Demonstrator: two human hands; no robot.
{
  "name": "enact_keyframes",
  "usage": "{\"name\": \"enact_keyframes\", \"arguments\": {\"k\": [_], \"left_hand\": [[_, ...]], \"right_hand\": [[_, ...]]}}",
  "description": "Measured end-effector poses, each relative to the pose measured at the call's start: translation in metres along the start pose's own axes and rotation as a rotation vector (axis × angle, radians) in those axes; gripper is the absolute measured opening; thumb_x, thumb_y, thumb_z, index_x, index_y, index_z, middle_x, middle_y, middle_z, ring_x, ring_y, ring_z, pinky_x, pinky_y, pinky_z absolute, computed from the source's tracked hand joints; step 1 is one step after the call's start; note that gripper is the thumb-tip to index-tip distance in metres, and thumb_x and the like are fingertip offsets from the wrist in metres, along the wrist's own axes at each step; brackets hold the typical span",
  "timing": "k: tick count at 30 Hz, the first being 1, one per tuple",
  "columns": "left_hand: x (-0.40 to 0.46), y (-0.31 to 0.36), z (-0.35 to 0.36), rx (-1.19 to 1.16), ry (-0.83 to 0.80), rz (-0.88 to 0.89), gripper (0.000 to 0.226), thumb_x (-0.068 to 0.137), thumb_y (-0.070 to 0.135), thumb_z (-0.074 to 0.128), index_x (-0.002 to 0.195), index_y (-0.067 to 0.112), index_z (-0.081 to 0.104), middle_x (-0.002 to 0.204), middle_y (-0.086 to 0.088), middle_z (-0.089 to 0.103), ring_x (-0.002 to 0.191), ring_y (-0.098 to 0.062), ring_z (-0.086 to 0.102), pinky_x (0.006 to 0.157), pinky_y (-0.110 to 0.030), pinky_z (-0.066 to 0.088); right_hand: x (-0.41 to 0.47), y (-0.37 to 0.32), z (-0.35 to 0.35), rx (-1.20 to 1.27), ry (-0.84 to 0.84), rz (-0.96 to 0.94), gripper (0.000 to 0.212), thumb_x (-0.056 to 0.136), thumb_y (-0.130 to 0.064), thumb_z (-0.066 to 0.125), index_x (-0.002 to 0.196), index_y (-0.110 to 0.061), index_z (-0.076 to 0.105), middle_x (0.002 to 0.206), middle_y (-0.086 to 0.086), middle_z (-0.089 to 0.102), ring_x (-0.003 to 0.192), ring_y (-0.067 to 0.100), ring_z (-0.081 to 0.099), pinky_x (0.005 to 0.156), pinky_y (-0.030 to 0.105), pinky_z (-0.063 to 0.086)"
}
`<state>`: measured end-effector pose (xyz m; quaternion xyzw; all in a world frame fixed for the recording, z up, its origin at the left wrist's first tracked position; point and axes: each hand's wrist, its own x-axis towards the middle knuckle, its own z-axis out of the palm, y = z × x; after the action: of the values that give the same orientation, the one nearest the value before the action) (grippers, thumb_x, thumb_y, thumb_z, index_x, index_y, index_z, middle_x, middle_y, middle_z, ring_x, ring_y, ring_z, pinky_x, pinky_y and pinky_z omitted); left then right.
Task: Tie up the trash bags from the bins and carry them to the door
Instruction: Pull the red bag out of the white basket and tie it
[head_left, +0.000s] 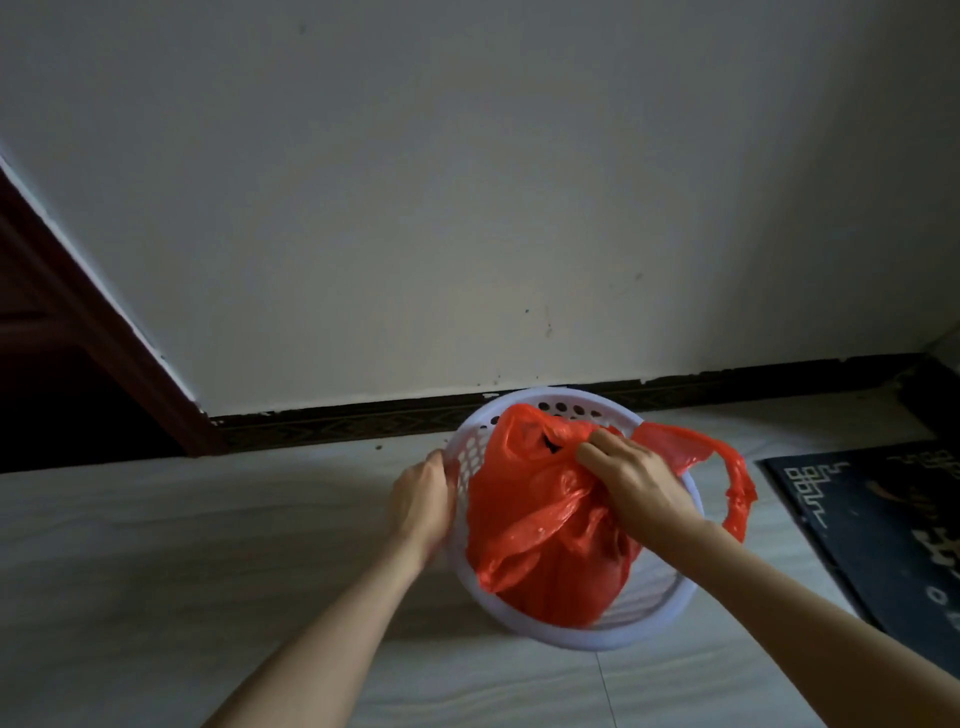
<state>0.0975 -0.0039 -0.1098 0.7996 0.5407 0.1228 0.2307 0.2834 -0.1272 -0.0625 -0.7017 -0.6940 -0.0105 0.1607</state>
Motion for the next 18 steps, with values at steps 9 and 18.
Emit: {"name": "enact_keyframes", "arguments": {"k": [9,18], "left_hand": [[0.019,-0.008,-0.031,-0.218,-0.114,0.019,0.025,0.095,0.025,0.046,0.108,0.016,0.065,0.079,-0.007,0.070,0.050,-0.010,0.065,0.056,-0.023,0.052],[0.041,-0.005,-0.112,-0.520,0.342,-0.049,0.029,0.093,0.020,0.051,0.118,0.008,0.059,0.108,-0.015,0.064,0.086,-0.017,0.057,0.076,-0.022,0.037]], "right_hand": [[0.048,-0.008,-0.067,0.555,0.362,0.396,0.013,0.071,-0.024,0.040,0.079,-0.028,0.049,0.087,0.009,0.055,0.081,0.026,0.056,0.075,0.038,0.048],[0.116,-0.055,-0.112,0.317,0.644,0.261,0.013,0.064,-0.008,0.045,0.075,-0.011,0.050,0.081,0.012,0.052,0.074,0.034,0.053,0.059,0.024,0.019]]}}
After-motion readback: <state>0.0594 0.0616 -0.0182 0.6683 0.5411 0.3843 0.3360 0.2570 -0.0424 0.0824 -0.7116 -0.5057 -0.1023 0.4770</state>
